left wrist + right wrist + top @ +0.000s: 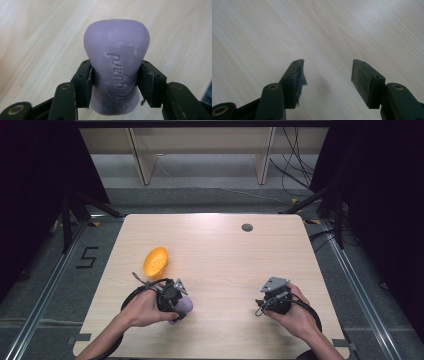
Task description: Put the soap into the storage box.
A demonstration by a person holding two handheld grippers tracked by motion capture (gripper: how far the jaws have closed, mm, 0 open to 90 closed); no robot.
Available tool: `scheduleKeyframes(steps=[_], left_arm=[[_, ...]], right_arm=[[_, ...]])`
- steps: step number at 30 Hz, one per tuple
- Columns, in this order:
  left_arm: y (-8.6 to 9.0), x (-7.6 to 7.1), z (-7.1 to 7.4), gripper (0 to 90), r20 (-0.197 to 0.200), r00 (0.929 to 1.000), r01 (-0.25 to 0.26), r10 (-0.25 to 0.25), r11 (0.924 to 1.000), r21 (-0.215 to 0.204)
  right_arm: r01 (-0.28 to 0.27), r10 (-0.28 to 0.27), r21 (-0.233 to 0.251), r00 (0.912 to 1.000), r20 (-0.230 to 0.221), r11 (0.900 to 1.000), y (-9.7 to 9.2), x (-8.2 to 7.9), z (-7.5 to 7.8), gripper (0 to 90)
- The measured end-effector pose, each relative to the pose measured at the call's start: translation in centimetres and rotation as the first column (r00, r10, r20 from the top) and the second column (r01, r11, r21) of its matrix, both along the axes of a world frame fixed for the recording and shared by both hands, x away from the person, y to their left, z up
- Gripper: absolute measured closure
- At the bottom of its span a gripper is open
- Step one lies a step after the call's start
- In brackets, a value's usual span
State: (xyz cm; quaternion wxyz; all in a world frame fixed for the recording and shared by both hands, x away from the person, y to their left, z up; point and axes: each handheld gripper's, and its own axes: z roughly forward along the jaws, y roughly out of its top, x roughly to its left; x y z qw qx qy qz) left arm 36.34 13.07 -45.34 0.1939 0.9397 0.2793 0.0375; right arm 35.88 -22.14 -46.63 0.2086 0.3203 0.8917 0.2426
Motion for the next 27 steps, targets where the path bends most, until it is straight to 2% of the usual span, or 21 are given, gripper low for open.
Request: scheduleKeyframes(steps=[1,2,3,4,6,8,9,10,11,12,13,15,16,17,18,19,20,23,24,26,27], left_arm=[[0.0,0.0,0.0,48.9,0.0,1.0,0.0,0.0,1.0,0.0],[0.5,-0.5,0.0,49.0,0.014,0.9929,-0.117,0.118,0.9903,-0.076],[0.9,-0.5,0.1,49.0,0.023,0.9832,-0.178,0.181,0.9774,-0.114],[1.1,-0.7,0.2,49.0,0.037,0.9749,-0.212,0.219,0.9664,-0.146],[1.4,-0.8,0.4,49.0,0.055,0.972,-0.218,0.228,0.9643,-0.15],[1.8,-1.0,0.7,49.0,0.094,0.9557,-0.259,0.279,0.9481,-0.185],[1.9,-1.1,0.9,49.0,0.091,0.9401,-0.305,0.328,0.9295,-0.208],[2.1,-1.2,1.1,49.0,0.098,0.9344,-0.316,0.342,0.9244,-0.213],[2.1,-1.2,1.1,49.0,0.098,0.9344,-0.316,0.342,0.9244,-0.213],[2.2,-1.2,1.2,49.0,0.114,0.9154,-0.353,0.386,0.9061,-0.234],[2.2,-1.2,1.2,49.0,0.114,0.9154,-0.353,0.386,0.9061,-0.234],[2.6,-1.0,1.4,49.0,0.115,0.9004,-0.386,0.42,0.8922,-0.235],[2.6,-1.0,1.4,49.0,0.115,0.9004,-0.386,0.42,0.8922,-0.235],[2.7,-0.9,1.4,49.0,0.114,0.8908,-0.402,0.44,0.8799,-0.253],[2.8,-0.8,1.5,48.9,0.111,0.8844,-0.416,0.453,0.8735,-0.252],[2.8,-0.8,1.5,49.0,0.111,0.8844,-0.416,0.453,0.8735,-0.252],[2.9,-0.7,1.6,49.0,0.117,0.8748,-0.432,0.47,0.866,-0.253],[3.2,-0.4,1.7,49.0,0.112,0.8668,-0.447,0.486,0.8572,-0.255],[3.3,-0.3,1.8,49.0,0.113,0.8599,-0.457,0.498,0.8495,-0.263],[3.6,0.1,2.0,48.9,0.137,0.836,-0.484,0.531,0.8317,-0.272],[3.6,0.1,2.0,49.0,0.137,0.836,-0.484,0.531,0.8317,-0.272]], right_arm=[[0.0,0.0,0.0,1.0,0.0,1.0,0.0,0.0,0.0,44.1],[-0.002,0.002,-0.001,1.0,0.002,1.0,0.0,0.0,0.0,44.1],[-0.004,0.004,-0.001,1.0,0.0,1.0,0.0,0.1,0.0,44.1],[-0.004,0.004,-0.001,1.0,0.0,1.0,0.0,0.1,0.0,44.1],[-0.005,0.005,-0.002,1.0,0.001,1.0,0.0,0.1,0.0,44.1],[-0.003,0.003,-0.003,1.0,0.001,1.0,0.1,0.1,0.0,44.1],[0.004,-0.004,-0.001,1.0,-0.002,1.0,0.1,0.0,0.0,44.1],[-0.001,0.001,-0.003,1.0,-0.002,1.0,0.1,0.1,0.0,44.1],[0.0,0.0,-0.002,1.0,0.001,1.0,0.1,0.1,0.0,44.1],[-0.001,0.001,-0.001,1.0,0.0,1.0,0.1,0.1,0.0,44.1],[-0.001,0.001,0.0,1.0,0.0,1.0,0.1,0.1,0.0,44.1],[-0.001,0.001,-0.002,1.0,0.004,1.0,0.1,0.1,0.0,44.1],[-0.001,0.001,-0.002,1.0,0.004,1.0,0.1,0.1,0.0,44.1],[-0.007,0.007,0.001,1.0,0.007,1.0,0.1,0.1,0.1,44.2],[-0.005,0.005,0.0,0.9999,0.01,1.0,0.1,0.1,0.1,44.2],[-0.005,0.005,0.0,0.9999,0.01,1.0,0.1,0.1,0.1,44.2],[-0.002,0.002,0.002,0.9999,0.016,1.0,0.1,0.0,0.1,44.3],[-0.002,0.002,0.005,0.9998,0.02,1.0,0.1,0.1,0.2,44.5],[0.001,-0.001,0.015,0.9999,0.017,0.9999,0.0,0.0,0.3,44.5],[0.006,-0.006,0.014,0.9995,0.03,0.9999,0.0,0.1,0.3,44.6],[0.006,-0.006,0.014,0.9995,0.03,0.9999,0.0,0.1,0.3,44.6]])
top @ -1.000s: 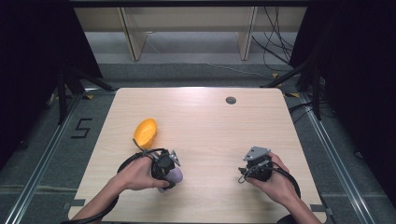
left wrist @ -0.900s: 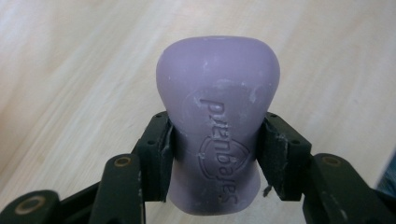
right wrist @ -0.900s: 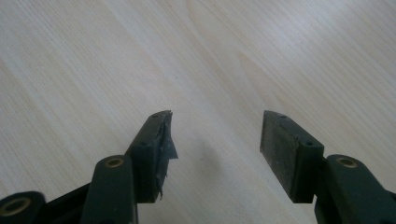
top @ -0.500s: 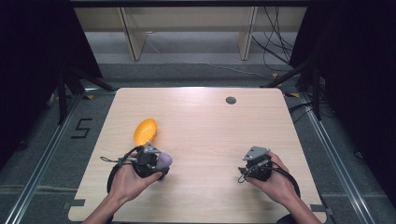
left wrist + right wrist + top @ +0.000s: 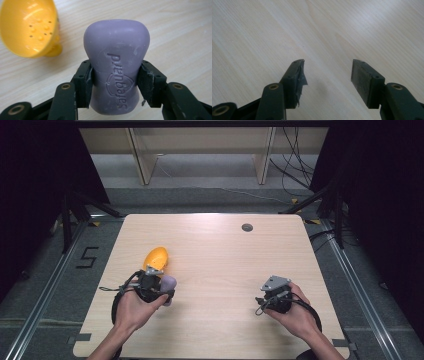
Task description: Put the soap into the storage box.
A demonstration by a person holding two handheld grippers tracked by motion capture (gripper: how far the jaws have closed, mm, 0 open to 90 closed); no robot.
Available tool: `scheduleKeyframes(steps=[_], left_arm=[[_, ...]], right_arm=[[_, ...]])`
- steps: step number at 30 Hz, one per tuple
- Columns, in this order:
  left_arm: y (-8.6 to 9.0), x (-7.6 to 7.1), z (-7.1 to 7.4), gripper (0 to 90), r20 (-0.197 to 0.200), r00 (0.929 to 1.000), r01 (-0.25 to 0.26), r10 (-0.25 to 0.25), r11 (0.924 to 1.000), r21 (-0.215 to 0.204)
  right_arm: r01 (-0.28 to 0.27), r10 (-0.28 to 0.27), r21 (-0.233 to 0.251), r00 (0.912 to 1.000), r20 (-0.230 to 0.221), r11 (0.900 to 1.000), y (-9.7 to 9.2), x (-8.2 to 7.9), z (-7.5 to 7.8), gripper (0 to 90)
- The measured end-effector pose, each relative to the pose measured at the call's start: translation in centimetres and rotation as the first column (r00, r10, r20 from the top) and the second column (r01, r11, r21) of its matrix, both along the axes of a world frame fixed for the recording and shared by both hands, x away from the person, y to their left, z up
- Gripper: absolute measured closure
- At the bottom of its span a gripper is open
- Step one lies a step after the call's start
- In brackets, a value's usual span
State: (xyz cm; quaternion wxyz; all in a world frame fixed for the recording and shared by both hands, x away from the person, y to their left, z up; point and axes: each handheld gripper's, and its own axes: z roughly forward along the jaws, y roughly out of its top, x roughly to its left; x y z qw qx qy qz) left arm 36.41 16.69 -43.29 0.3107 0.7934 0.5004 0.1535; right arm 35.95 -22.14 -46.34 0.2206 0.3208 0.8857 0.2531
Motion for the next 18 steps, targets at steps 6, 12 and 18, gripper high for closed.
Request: scheduleKeyframes(steps=[6,12,18], left_arm=[[0.9,0.9,0.8,48.9,0.009,0.999,-0.044,0.044,0.999,-0.007],[1.4,1.3,1.1,49.0,0.013,0.998,-0.062,0.062,0.998,-0.012],[1.7,1.7,1.5,48.9,0.012,0.9971,-0.076,0.076,0.9971,-0.005]], right_arm=[[0.003,-0.003,0.008,1.0,0.002,1.0,-0.1,0.0,0.1,44.7],[0.014,-0.014,0.012,0.9999,0.003,0.9998,-0.1,0.0,0.1,44.8],[0.01,-0.01,0.016,0.9999,0.004,0.9998,-0.1,0.0,0.1,44.8]])
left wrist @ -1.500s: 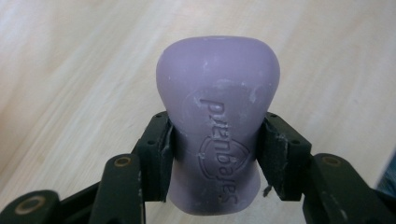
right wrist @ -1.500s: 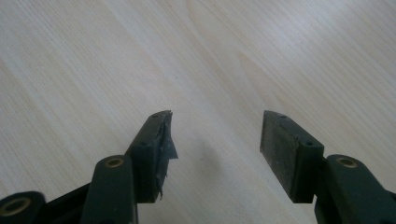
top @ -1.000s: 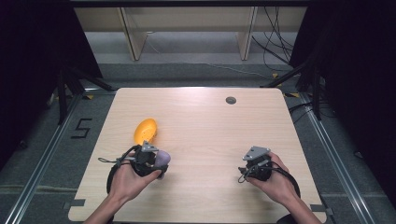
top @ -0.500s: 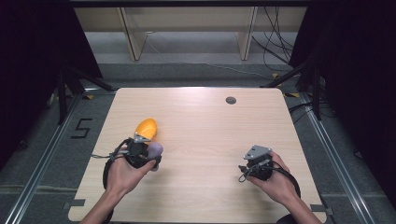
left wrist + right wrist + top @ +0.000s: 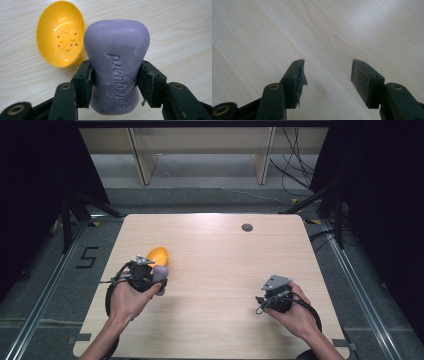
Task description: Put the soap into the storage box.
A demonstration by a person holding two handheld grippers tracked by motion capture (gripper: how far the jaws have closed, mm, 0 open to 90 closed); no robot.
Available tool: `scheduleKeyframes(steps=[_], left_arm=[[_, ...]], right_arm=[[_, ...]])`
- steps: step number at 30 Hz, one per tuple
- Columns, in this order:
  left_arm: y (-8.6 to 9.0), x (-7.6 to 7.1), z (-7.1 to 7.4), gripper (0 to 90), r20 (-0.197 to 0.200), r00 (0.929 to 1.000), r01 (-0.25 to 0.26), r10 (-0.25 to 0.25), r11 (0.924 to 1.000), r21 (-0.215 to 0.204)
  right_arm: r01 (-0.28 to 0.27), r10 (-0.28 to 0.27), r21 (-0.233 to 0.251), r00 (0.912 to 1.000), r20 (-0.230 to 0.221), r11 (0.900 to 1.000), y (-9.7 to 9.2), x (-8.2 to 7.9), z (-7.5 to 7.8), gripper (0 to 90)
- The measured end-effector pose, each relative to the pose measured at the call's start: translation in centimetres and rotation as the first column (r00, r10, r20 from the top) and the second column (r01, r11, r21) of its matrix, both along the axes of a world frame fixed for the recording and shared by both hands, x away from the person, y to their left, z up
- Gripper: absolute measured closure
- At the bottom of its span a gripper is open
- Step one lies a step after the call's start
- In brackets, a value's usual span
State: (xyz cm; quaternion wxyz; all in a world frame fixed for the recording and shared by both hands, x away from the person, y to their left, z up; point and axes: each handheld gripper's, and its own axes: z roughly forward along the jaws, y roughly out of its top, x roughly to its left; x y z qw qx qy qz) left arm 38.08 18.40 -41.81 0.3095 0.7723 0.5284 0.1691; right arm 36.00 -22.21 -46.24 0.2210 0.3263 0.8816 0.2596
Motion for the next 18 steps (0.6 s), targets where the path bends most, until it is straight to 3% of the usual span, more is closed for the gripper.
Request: scheduleKeyframes(steps=[8,9,10,13,14,15,17,18], left_arm=[[0.7,1.0,0.3,48.9,-0.008,0.9994,-0.032,0.032,0.9995,0.0],[0.7,1.1,0.2,49.0,0.008,0.9992,-0.039,0.039,0.9992,-0.008],[0.8,1.1,0.3,48.9,-0.008,0.9992,-0.039,0.039,0.9992,-0.004],[0.8,1.3,0.3,48.9,0.004,0.999,-0.044,0.044,0.999,-0.008],[0.8,1.3,0.4,48.9,-0.01,0.9989,-0.045,0.045,0.999,-0.005],[0.9,1.5,0.3,48.9,0.006,0.9991,-0.043,0.043,0.999,-0.012],[0.9,1.6,0.5,48.9,-0.013,0.9987,-0.049,0.049,0.9988,0.001],[0.9,1.6,0.4,48.9,0.001,0.9987,-0.051,0.051,0.9986,-0.01]], right_arm=[[0.001,-0.001,0.0,1.0,0.0,1.0,0.0,0.0,0.0,44.8],[0.002,-0.002,0.001,1.0,-0.001,1.0,0.0,0.0,0.0,44.8],[0.004,-0.004,0.001,1.0,0.001,1.0,0.0,0.0,0.0,44.8],[0.004,-0.004,0.003,1.0,0.0,1.0,0.0,0.0,0.0,44.8],[0.004,-0.004,0.003,1.0,0.0,1.0,0.0,0.0,0.0,44.8],[0.004,-0.004,0.003,1.0,0.0,1.0,0.0,0.0,0.0,44.8],[0.003,-0.003,0.003,1.0,-0.003,1.0,0.0,0.0,0.0,44.8],[0.001,-0.001,0.002,1.0,-0.006,1.0,0.0,0.0,0.1,44.8]])
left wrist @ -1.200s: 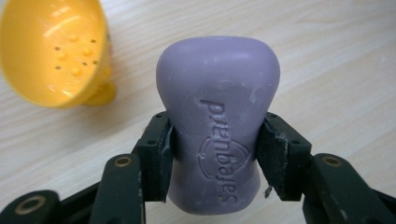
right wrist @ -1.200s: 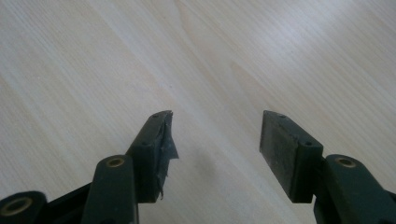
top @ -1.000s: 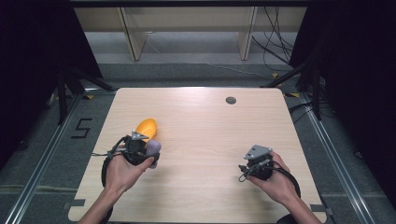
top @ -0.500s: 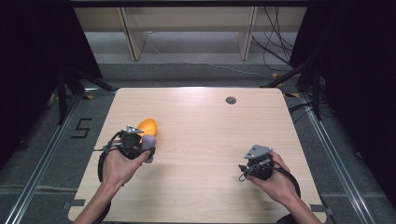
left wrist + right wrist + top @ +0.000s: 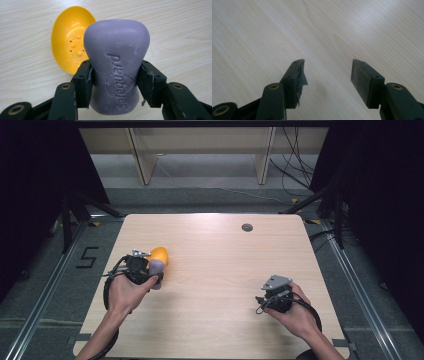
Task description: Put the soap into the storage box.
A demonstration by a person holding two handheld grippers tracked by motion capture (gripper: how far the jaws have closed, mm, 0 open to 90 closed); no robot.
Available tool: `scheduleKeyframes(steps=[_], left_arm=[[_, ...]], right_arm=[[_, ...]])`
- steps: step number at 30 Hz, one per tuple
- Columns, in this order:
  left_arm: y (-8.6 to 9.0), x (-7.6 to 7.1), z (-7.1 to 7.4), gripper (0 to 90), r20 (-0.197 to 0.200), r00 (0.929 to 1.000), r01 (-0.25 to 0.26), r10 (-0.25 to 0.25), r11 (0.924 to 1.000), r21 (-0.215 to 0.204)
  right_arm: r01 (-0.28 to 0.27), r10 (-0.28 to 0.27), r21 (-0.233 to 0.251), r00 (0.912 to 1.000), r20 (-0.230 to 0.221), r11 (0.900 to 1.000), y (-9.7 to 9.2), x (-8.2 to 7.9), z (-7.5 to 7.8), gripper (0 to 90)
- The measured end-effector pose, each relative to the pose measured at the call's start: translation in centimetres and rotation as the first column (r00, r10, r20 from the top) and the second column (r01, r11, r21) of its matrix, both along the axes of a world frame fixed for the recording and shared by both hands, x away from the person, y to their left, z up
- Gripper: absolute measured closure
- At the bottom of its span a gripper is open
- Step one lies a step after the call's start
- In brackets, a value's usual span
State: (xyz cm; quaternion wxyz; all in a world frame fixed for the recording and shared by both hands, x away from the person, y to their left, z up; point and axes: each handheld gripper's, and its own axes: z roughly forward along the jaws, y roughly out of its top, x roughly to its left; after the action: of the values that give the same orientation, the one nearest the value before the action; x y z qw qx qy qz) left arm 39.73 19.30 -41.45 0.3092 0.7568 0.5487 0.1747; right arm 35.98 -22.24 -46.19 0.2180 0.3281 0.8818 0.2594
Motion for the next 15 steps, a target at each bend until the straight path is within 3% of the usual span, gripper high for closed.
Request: scheduleKeyframes(steps=[7,9,10,12,15], left_arm=[[0.1,0.5,0.2,48.9,0.007,0.9999,-0.009,0.009,0.9999,-0.005],[0.1,0.7,0.4,48.9,-0.012,0.9999,-0.01,0.01,0.9999,0.005],[0.1,0.9,0.3,48.9,0.002,0.9999,-0.014,0.014,0.9999,-0.001],[0.1,1.1,0.5,48.9,-0.031,0.9994,-0.016,0.016,0.9996,0.025],[0.0,1.4,0.5,48.9,-0.039,0.9991,-0.014,0.015,0.9997,0.022]], right_arm=[[0.0,0.0,0.001,1.0,-0.001,1.0,0.0,0.0,0.0,44.8],[-0.004,0.004,0.002,1.0,-0.001,1.0,0.0,0.1,-0.1,44.8],[-0.004,0.004,0.002,1.0,-0.001,1.0,0.0,0.1,-0.1,44.8],[-0.004,0.004,0.006,1.0,0.003,1.0,0.0,0.0,-0.1,44.6],[-0.005,0.005,0.007,1.0,-0.004,1.0,0.0,0.0,0.0,44.6]])
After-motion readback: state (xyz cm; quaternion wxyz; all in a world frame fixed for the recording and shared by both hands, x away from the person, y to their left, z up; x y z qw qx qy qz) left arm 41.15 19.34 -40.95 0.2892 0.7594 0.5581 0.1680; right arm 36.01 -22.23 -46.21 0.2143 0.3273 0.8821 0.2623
